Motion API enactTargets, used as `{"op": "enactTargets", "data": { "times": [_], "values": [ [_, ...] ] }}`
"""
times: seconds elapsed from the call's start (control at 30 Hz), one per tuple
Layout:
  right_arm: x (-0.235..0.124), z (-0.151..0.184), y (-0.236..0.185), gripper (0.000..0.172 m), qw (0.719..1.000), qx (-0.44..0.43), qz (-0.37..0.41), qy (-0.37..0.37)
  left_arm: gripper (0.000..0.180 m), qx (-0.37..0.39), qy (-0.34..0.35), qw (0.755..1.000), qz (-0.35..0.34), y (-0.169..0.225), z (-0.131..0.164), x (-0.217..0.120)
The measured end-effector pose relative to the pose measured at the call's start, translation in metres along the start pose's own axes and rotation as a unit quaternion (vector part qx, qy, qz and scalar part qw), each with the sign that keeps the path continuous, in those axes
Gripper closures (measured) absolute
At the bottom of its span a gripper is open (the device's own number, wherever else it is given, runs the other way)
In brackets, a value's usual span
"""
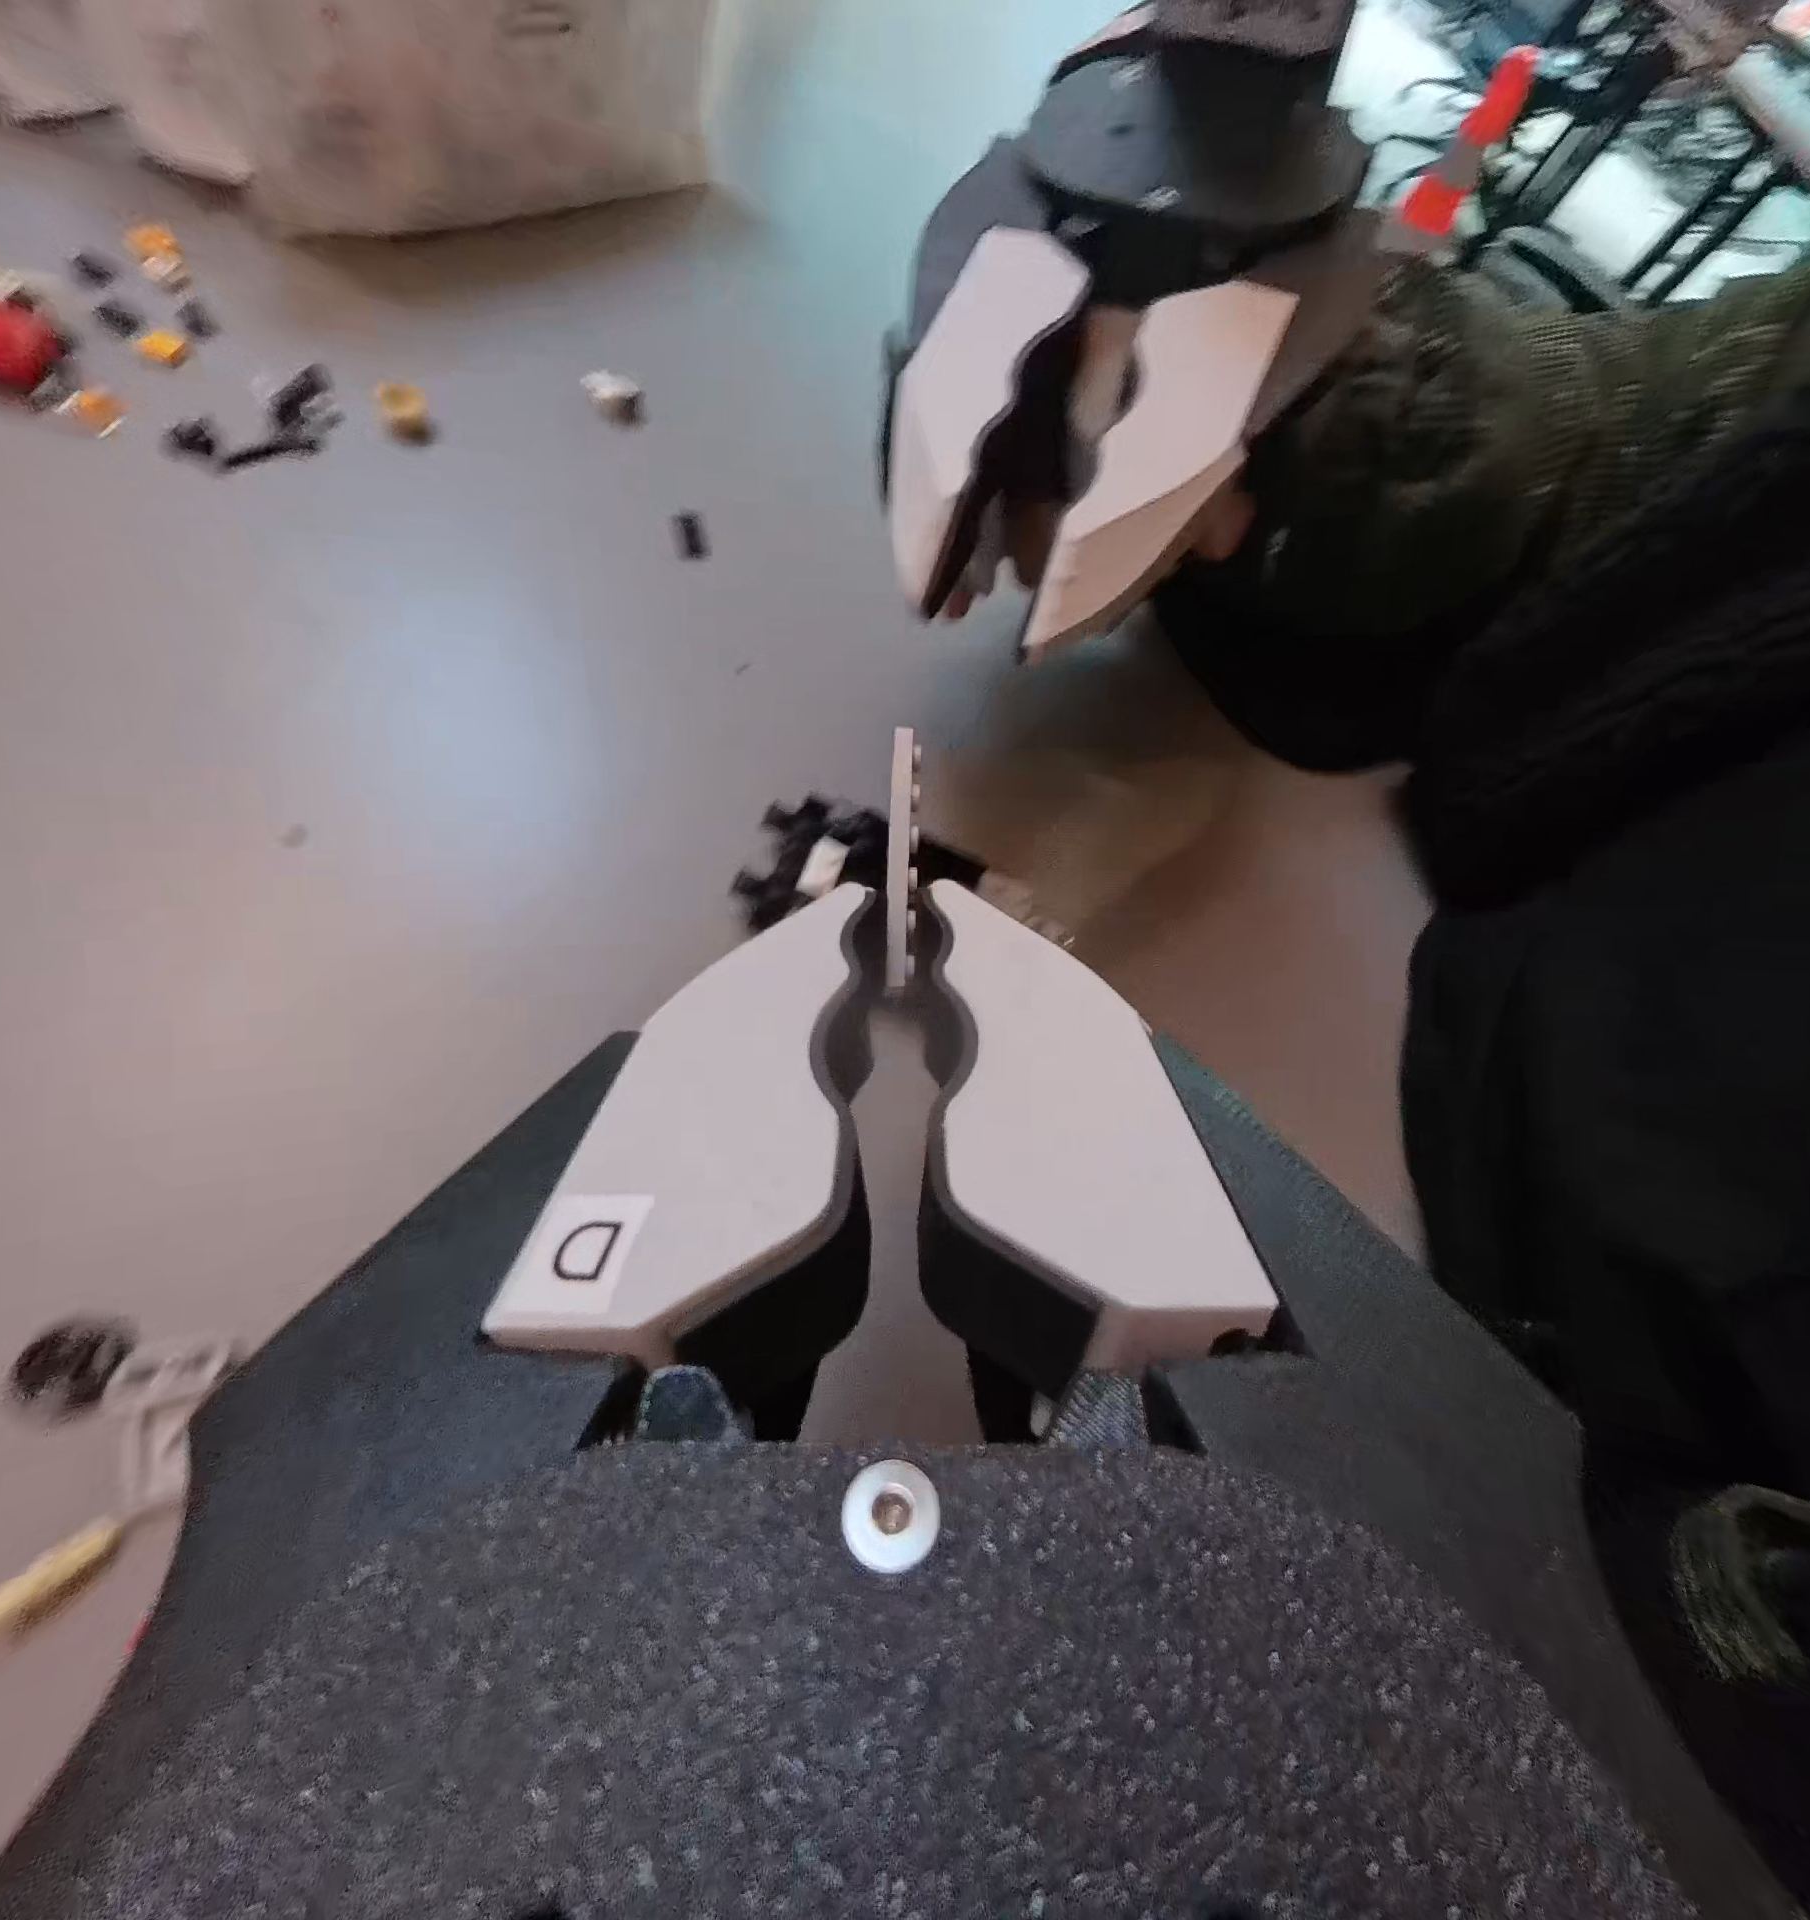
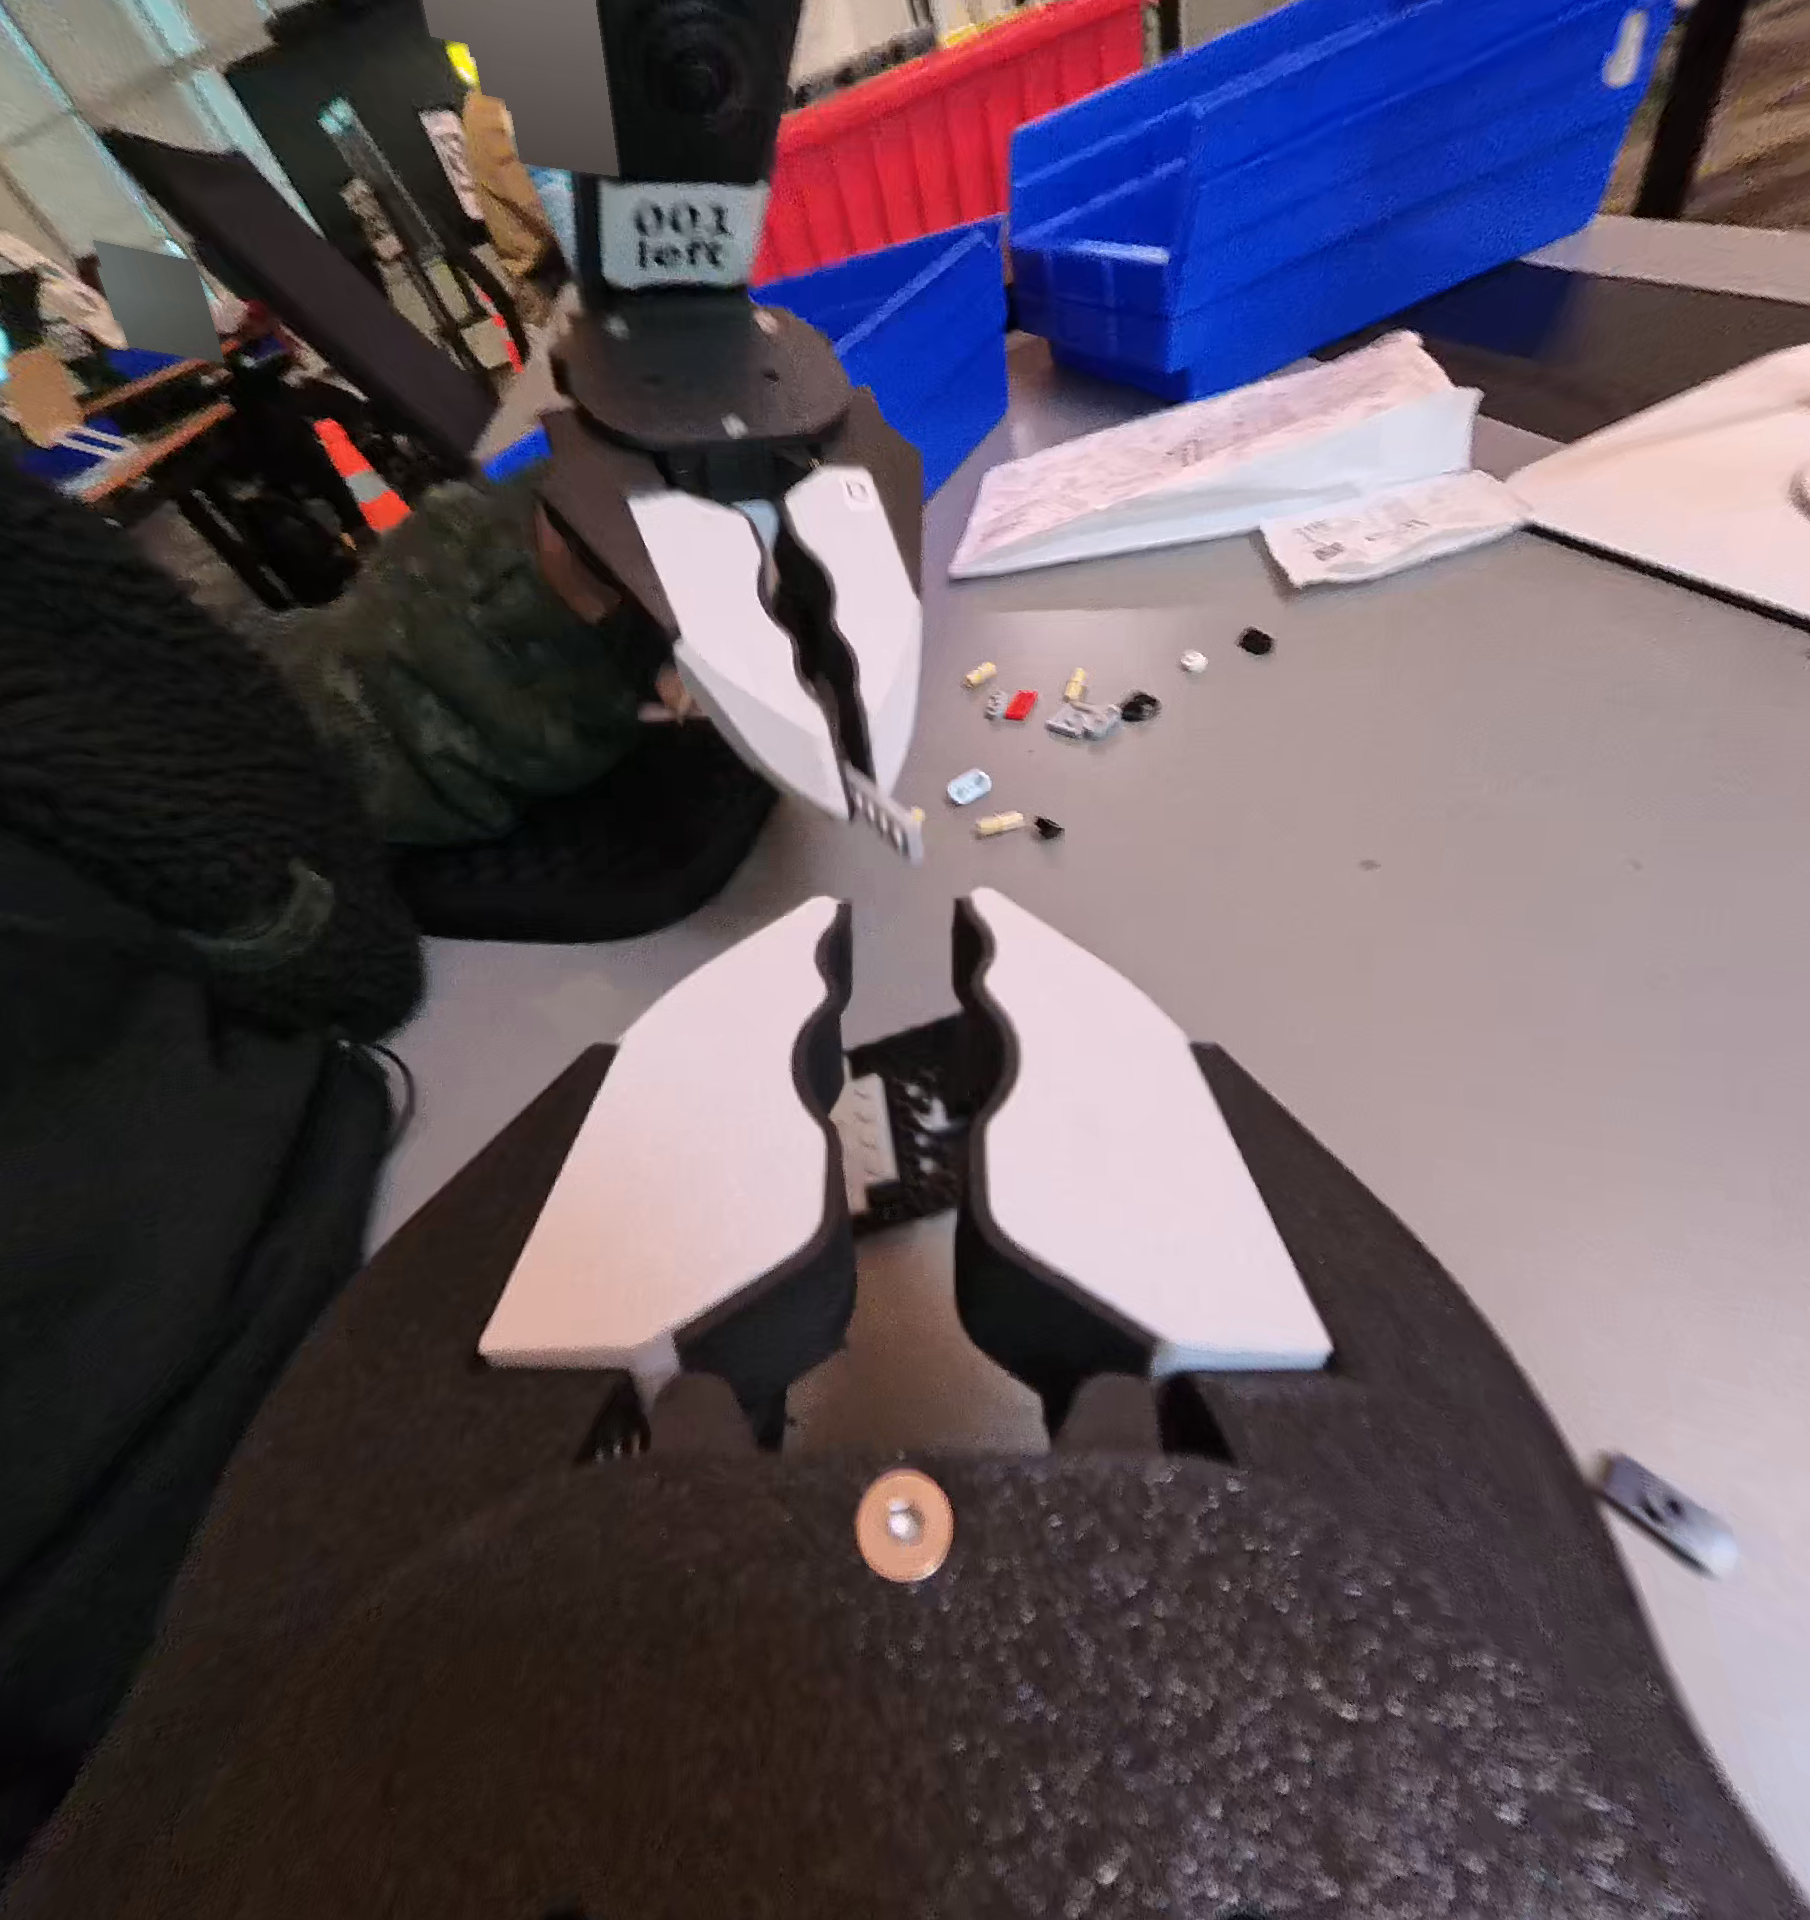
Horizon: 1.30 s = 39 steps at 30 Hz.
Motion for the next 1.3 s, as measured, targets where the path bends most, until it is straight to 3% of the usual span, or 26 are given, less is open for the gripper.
{"op": "enactTargets", "data": {
  "times": [0.2,0.27,0.33,0.5,0.67,0.93,1.1,1.23,1.3],
  "values": [
    [0.008,0.023,0.014,0.139,0.992,-0.021,-0.001,-0.128,0.174,-0.092,-0.066,0.982,-0.148,-0.041,0.018,-0.030],
    [0.016,0.027,0.011,0.138,0.986,-0.046,-0.008,-0.160,0.150,-0.099,-0.067,0.979,-0.167,-0.045,0.020,-0.032],
    [0.022,0.030,0.009,0.138,0.977,-0.083,-0.001,-0.194,0.139,-0.083,-0.063,0.977,-0.184,-0.045,0.019,-0.033],
    [0.032,0.024,0.003,0.142,0.964,-0.152,0.002,-0.220,0.132,-0.012,-0.039,0.994,-0.105,-0.024,0.013,-0.006],
    [0.053,0.015,0.002,0.146,0.945,-0.189,-0.040,-0.266,0.130,0.015,-0.120,0.990,-0.077,-0.013,0.023,0.040],
    [0.068,0.015,0.000,0.150,0.912,-0.244,-0.045,-0.326,0.135,0.009,-0.120,0.991,-0.062,-0.011,0.028,0.047],
    [0.064,0.020,-0.007,0.156,0.895,-0.327,-0.027,-0.301,0.136,-0.010,-0.110,0.993,-0.051,-0.014,0.029,0.044],
    [0.056,0.024,-0.007,0.157,0.906,-0.316,-0.035,-0.279,0.137,-0.029,-0.099,0.994,-0.034,-0.015,0.029,0.044],
    [0.052,0.024,-0.004,0.157,0.928,-0.281,-0.039,-0.242,0.136,-0.038,-0.090,0.995,-0.019,-0.013,0.028,0.045]
  ]
}}
Point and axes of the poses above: each gripper's, where its closed fingertips meet, x out along the fingers, z out of its underside, y = z × x across the jaws, the point moved 10 cm from there along -x, back along the fingers, and after that the axes turned 13 degrees about -x, right-handed, at the moved point
